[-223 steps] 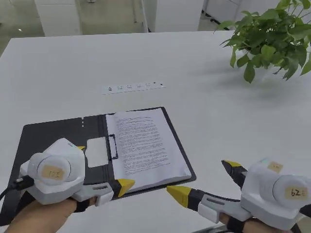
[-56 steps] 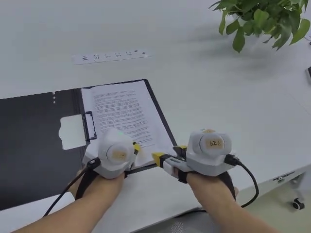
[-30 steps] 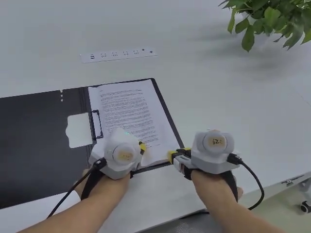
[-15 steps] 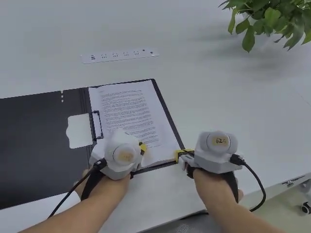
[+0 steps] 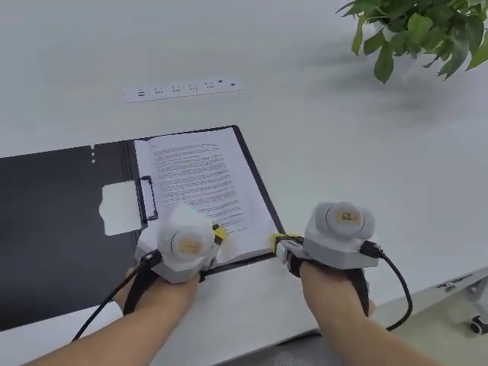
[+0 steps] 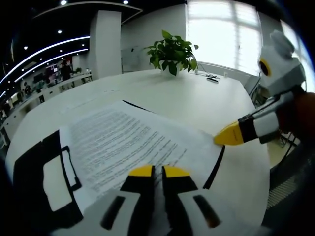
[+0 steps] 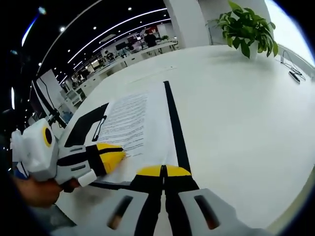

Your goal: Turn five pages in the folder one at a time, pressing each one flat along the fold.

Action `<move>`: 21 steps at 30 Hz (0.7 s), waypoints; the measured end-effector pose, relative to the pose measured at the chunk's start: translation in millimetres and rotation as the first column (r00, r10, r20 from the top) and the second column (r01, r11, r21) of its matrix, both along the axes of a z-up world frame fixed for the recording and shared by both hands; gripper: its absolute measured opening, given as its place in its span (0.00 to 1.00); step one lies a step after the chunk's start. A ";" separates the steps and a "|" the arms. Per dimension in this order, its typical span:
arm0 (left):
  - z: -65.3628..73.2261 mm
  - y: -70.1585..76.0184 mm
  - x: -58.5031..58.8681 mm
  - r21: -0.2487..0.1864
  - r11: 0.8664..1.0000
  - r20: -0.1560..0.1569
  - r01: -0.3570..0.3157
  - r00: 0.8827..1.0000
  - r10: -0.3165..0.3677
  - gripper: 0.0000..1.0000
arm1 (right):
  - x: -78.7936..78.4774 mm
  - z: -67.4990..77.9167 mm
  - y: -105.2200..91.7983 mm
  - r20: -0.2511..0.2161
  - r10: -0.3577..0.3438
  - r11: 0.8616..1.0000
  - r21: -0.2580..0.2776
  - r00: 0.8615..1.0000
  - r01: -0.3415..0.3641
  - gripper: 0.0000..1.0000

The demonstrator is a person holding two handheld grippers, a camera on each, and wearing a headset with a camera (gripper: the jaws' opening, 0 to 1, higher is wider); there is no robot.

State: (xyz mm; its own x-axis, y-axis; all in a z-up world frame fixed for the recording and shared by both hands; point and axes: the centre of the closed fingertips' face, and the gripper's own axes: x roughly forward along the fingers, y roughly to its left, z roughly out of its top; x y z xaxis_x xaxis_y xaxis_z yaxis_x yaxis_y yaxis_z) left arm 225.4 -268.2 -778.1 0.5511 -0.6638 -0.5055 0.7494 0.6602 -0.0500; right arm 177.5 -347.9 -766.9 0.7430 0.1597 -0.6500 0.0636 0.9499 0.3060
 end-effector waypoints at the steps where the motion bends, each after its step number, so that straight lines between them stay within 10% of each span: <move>1: 0.4 -0.9 -2.9 -0.011 1.000 -0.006 0.013 1.000 -0.013 0.08 | -0.2 2.2 -0.1 0.005 -0.005 1.000 0.011 1.000 0.004 0.00; 21: 33.8 41.7 -16.6 -0.050 0.999 0.032 -0.003 0.999 0.005 0.21 | -0.6 69.8 33.2 0.168 0.023 0.990 0.135 0.985 -0.046 0.00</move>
